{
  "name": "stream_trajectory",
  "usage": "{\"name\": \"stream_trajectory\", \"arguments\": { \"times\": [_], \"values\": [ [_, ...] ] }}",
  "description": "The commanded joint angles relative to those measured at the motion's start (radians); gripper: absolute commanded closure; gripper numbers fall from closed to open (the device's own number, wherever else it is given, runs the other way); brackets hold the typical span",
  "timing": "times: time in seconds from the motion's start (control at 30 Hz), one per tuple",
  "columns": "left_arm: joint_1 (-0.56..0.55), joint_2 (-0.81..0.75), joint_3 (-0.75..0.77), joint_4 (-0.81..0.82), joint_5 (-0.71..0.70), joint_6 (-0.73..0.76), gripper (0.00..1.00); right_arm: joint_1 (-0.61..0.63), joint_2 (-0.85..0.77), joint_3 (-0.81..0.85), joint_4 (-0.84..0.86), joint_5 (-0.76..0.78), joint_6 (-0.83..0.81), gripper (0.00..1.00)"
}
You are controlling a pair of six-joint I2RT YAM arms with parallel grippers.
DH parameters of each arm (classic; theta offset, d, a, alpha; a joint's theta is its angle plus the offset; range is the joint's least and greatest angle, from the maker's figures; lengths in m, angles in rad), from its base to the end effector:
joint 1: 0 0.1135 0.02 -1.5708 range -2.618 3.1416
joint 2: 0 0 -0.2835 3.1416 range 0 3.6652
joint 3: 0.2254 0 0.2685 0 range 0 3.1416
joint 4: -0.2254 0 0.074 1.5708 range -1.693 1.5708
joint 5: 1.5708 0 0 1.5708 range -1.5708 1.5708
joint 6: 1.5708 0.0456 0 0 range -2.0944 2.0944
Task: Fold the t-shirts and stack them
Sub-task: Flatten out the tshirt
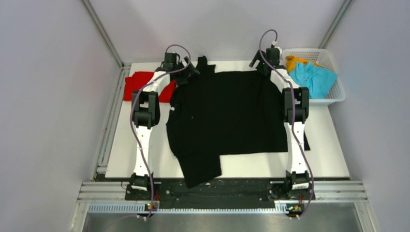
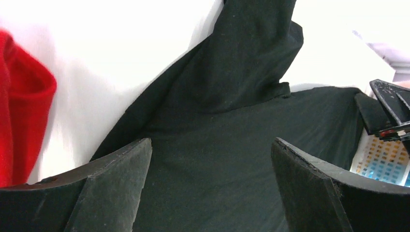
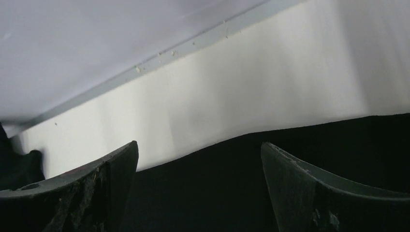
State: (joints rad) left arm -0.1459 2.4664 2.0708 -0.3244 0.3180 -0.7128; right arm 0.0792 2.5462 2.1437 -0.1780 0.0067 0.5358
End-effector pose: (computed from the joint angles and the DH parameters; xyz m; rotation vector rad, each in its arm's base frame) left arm 0.5857 -0.1005 0.1679 -0.4986 2.3285 -0.7942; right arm 0.6171 0.0487 0.1596 0.4954 2.1147 0.3481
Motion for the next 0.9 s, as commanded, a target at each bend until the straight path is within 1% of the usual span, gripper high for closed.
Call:
{"name": "stream_trajectory", "arguments": {
  "times": [0.0,0.13,0.2,0.23,0.3,0.37,0.47,0.53,0.6,0.7,0.77,0.8,0.87],
  "values": [
    [0.034,0.112,0.078,-0.006,-0.051,-0.020,0.01,-0.027,0.124,0.107,-0.072,-0.043,0.027,0.04],
    [0.042,0.163,0.165,0.051,0.025,-0.054,0.01,-0.024,0.139,0.174,-0.055,-0.113,-0.021,0.04],
    [0.038,0.171,0.228,0.055,0.045,-0.051,0.01,-0.022,0.108,0.177,-0.062,-0.124,-0.059,0.04],
    [0.035,0.161,0.237,0.081,0.046,-0.058,0.01,-0.020,0.083,0.162,-0.068,-0.127,-0.083,0.03],
    [0.026,0.132,0.234,0.122,0.064,-0.082,0.01,-0.010,-0.009,0.104,-0.074,-0.108,-0.126,0.01],
    [0.008,0.088,0.231,0.124,0.091,-0.079,0.01,0.001,-0.101,0.027,-0.067,-0.088,-0.172,0.01],
    [-0.021,-0.030,0.187,0.069,0.037,-0.011,0.01,0.033,-0.241,-0.057,-0.094,-0.049,-0.266,0.01],
    [-0.040,-0.143,0.110,0.055,-0.008,0.033,0.01,0.060,-0.335,-0.120,-0.132,0.002,-0.305,0.01],
    [-0.058,-0.287,0.007,0.053,-0.038,0.076,0.01,0.088,-0.443,-0.230,-0.129,0.081,-0.320,0.01],
    [-0.092,-0.491,-0.207,0.033,-0.086,0.120,0.01,0.120,-0.625,-0.429,-0.109,0.140,-0.293,0.01],
    [-0.125,-0.633,-0.383,0.031,-0.128,0.137,0.01,0.134,-0.759,-0.598,-0.087,0.138,-0.242,0.01],
    [-0.148,-0.701,-0.475,0.033,-0.153,0.143,0.01,0.141,-0.832,-0.728,-0.060,0.137,-0.217,0.01],
    [-0.210,-0.846,-0.663,0.043,-0.219,0.156,0.01,0.159,-1.011,-0.922,-0.006,0.133,-0.166,0.01]
  ]
}}
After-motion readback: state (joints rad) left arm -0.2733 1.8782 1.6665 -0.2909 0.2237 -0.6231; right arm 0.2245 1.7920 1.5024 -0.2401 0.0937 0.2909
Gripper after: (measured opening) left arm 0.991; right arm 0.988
